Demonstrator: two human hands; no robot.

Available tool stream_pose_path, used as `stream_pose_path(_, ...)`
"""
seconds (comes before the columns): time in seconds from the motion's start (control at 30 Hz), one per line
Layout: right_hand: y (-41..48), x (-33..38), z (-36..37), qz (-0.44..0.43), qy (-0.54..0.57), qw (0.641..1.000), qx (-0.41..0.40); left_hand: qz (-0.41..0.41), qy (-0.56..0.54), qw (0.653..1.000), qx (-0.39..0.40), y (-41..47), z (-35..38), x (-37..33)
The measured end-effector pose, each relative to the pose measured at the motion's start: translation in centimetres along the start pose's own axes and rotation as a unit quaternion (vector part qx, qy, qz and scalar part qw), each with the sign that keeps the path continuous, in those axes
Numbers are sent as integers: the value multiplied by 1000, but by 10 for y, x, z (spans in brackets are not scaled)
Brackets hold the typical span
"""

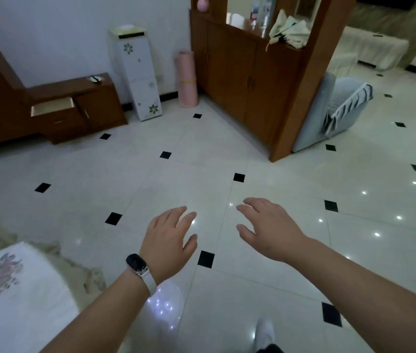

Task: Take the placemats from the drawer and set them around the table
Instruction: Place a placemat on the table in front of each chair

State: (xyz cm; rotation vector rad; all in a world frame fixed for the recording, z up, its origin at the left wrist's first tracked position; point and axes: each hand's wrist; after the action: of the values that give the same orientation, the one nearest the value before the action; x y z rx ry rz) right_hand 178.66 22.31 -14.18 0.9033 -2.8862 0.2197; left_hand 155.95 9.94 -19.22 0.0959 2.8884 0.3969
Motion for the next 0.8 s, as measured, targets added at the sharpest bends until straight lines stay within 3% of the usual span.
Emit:
stream_pose_path(0.33, 176, -50, 5, -70, 51, 996, 30, -82, 31, 995, 45, 132, 44, 46)
stream_pose_path(0.5, 269, -61, -8, -134, 44, 989, 46, -125, 60, 990, 23, 191, 41, 66)
stream_pose_path(0.8, 387, 28, -12, -239, 30, 968, 73, -275, 77, 958, -7, 191, 20, 162)
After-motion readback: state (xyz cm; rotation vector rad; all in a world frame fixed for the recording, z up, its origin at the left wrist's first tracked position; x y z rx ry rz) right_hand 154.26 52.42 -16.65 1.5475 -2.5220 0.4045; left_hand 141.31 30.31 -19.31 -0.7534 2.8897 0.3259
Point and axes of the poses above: each hand's wrist, its own y-axis towards the middle knuckle, its own z-axis out of the palm, x = y × z, and after that the axes turned 11 degrees about z, right-handed
